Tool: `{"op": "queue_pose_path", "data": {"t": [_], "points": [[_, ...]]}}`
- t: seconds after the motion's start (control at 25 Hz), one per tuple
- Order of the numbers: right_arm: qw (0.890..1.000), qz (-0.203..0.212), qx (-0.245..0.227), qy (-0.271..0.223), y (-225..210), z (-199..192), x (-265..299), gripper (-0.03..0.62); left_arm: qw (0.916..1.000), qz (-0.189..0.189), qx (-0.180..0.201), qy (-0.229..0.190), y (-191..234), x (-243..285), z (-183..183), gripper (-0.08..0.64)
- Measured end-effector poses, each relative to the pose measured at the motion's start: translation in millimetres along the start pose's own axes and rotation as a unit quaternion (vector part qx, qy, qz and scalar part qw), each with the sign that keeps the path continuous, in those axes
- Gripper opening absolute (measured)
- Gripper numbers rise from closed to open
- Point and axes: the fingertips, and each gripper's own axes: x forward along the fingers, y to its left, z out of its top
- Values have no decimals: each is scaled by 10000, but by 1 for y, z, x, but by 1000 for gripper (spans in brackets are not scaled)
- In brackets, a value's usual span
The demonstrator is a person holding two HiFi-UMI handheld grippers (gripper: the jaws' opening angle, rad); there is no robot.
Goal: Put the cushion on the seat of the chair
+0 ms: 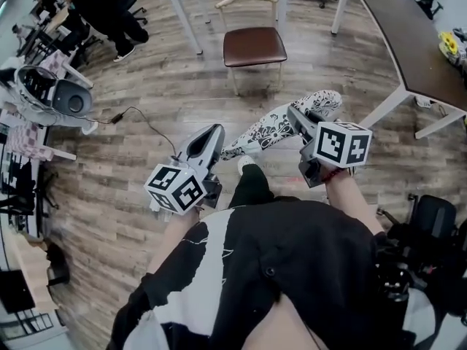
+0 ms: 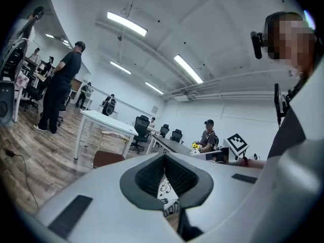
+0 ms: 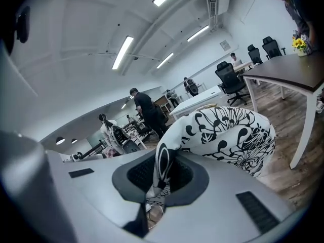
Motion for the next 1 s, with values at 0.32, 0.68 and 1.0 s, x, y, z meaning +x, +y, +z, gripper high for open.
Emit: {"op": "queue_pose_path", "data": {"t": [0.32, 0.68, 1.0], "points": [[9994, 1, 223, 274, -41, 56, 86, 31, 9997, -147, -121, 136, 70, 105, 46, 15], [9997, 59, 232, 27, -63, 148, 179, 32, 9995, -248, 6, 175, 147, 181, 100, 15], [9994, 35, 316, -151, -94, 191, 240, 32, 9997, -214, 72, 25, 203, 235, 128, 15]]}}
